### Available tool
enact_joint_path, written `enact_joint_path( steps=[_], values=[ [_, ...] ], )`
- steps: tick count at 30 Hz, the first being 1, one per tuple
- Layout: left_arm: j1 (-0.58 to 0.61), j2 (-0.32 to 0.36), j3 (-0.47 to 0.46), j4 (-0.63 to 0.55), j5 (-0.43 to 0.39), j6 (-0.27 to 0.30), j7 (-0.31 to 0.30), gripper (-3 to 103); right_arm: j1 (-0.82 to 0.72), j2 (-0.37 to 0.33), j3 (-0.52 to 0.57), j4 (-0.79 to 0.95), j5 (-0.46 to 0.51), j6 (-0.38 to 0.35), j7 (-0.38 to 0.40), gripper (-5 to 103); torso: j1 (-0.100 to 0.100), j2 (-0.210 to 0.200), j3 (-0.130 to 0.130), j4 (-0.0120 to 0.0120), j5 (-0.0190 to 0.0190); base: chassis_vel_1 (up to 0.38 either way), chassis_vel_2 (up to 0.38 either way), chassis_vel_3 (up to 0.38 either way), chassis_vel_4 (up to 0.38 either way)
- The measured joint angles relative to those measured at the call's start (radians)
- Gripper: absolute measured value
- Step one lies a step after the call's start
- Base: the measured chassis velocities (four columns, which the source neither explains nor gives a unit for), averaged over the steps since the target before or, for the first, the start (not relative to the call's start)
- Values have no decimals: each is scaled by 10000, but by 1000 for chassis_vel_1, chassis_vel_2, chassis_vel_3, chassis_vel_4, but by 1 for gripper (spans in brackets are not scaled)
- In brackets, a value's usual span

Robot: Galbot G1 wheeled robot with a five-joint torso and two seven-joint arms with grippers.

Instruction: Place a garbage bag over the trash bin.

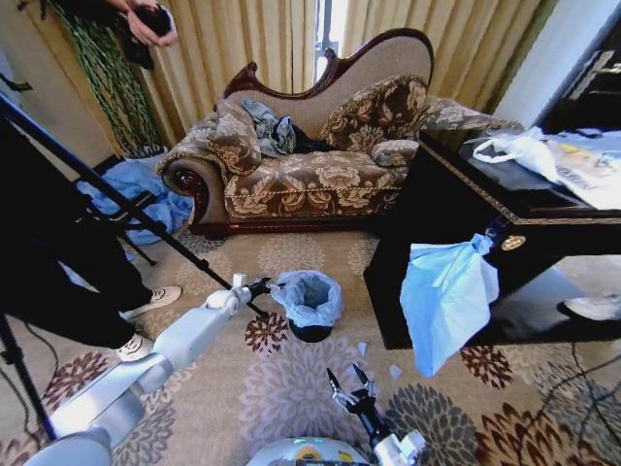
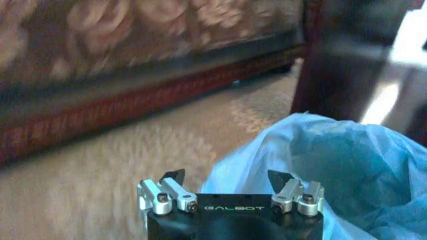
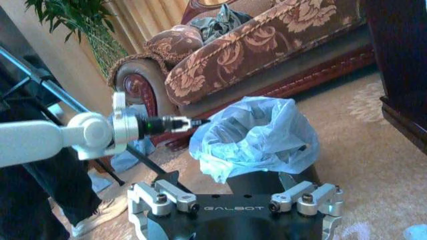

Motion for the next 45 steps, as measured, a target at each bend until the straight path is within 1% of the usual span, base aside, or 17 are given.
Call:
enact_joint_path(
  steps=[2, 5, 7, 9, 11, 13, 15, 18, 21, 27, 34, 37, 39, 40, 42, 44, 45],
  values=[
    [-521, -17, 469, -127, 633, -420, -128, 90, 55, 97, 5, -80, -15, 54, -29, 99, 0, 0, 0, 3, 1, 0, 0, 0, 0],
    [-960, -156, 807, -44, 1059, -625, -296, 94, 68, 156, 18, -103, -17, 89, -40, 99, 0, 0, 0, 2, 3, 0, 0, 0, 0],
    [-1638, -450, 1407, 398, 1541, -979, -418, 88, 66, 208, 62, -130, -16, 145, -81, 99, 0, 0, 0, -1, 3, 0, 0, 0, 0],
    [-1883, -582, 1658, 600, 1639, -1087, -445, 88, 58, 233, 90, -130, -9, 168, -107, 99, 0, 0, 0, -1, 5, 0, 0, 0, 0],
    [-2281, -872, 2141, 1048, 1692, -1323, -494, 78, 31, 300, 165, -141, 14, 228, -150, 99, 0, 0, 0, 0, 2, 0, 0, 0, 0],
    [-2465, -1055, 2399, 1296, 1678, -1444, -484, 72, 0, 348, 220, -160, 29, 270, -206, 99, 0, 0, 0, 0, 2, 0, 0, 0, 0],
    [-2696, -1308, 2789, 1641, 1538, -1574, -336, 62, -85, 395, 305, -164, 68, 338, -270, 99, 0, 0, 0, -2, 1, 0, 0, 0, 0],
    [-2854, -1450, 3253, 1836, 1208, -1623, -3, 57, -165, 422, 410, -171, 116, 409, -351, 99, 0, 0, 0, -1, 0, 0, 0, 0, 0],
    [-2908, -1446, 3628, 1814, 1121, -1621, 330, 64, -219, 471, 561, -213, 194, 479, -446, 99, 0, 0, 0, 2, 1, 0, 0, 0, 0],
    [-3036, -1416, 4063, 1679, 1256, -1589, 753, 69, -317, 517, 754, -351, 324, 608, -617, 99, 0, 0, -1, 2, 0, 0, 0, 0, 0],
    [-3304, -1564, 4435, 1947, 1479, -1565, 886, 72, -359, 613, 861, -574, 402, 783, -739, 100, 0, 0, -1, 1, 1, 0, 0, 0, 0],
    [-3339, -1666, 4470, 2159, 1592, -1568, 920, 66, -364, 628, 885, -629, 426, 819, -763, 100, 0, 0, -1, 0, 1, 0, 0, 0, 0],
    [-3337, -1939, 4425, 2798, 2014, -1801, 938, 52, -344, 605, 976, -695, 496, 830, -773, 100, 0, 0, -1, 1, 1, 0, 0, 0, 0],
    [-3314, -2055, 4400, 3108, 2108, -1955, 894, 41, -337, 594, 1007, -719, 525, 831, -776, 100, 0, 0, -1, 0, 1, 0, 0, 0, 0],
    [-3302, -2102, 4380, 3245, 2155, -2036, 880, 41, -335, 589, 1016, -734, 534, 831, -780, 100, 1, -1, -1, 1, 0, 0, 0, 0, 0],
    [-3246, -2228, 4242, 3571, 2330, -2247, 830, 30, -323, 584, 1031, -806, 547, 844, -808, 100, 0, -1, -1, 1, 1, 0, 0, 0, 0],
    [-3246, -2228, 4242, 3571, 2330, -2247, 830, 30, -323, 584, 1031, -806, 547, 844, -808, 100, 0, -1, -1, 1, 1, 0, 0, 0, 0]
  ],
)
